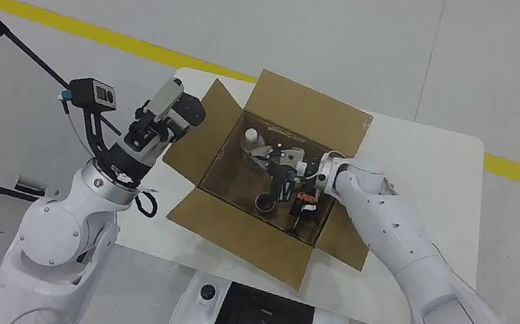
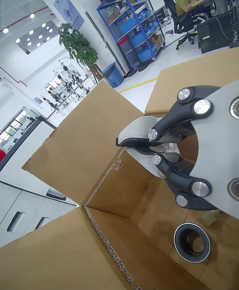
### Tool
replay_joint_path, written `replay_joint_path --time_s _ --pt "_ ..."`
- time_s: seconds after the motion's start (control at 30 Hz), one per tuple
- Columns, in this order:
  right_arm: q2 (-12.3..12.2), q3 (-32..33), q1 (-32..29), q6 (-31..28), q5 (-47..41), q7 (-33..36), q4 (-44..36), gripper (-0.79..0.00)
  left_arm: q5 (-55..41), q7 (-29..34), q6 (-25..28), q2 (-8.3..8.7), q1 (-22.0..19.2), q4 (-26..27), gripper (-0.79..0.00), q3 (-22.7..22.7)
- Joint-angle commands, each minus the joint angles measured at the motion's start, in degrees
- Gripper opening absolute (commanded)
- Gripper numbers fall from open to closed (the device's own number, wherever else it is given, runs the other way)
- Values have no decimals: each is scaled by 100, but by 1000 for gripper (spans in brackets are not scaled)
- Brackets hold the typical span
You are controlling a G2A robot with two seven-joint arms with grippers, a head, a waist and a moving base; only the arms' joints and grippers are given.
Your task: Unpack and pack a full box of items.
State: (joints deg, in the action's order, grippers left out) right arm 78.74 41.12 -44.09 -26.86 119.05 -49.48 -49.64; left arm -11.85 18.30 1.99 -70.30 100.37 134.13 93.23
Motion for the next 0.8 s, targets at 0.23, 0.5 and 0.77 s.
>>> replay_joint_path --time_s 0.23,0.5,0.77 --pt "-110 389 -79 -1351 -768 1268 -356 -437 0 0 0 0 0 0 0 0" --pt "-96 563 -336 -1658 -1537 2361 -896 -376 0 0 0 0 0 0 0 0" --pt "-95 561 -361 -1661 -1566 2350 -903 -28 0 0 0 0 0 0 0 0"
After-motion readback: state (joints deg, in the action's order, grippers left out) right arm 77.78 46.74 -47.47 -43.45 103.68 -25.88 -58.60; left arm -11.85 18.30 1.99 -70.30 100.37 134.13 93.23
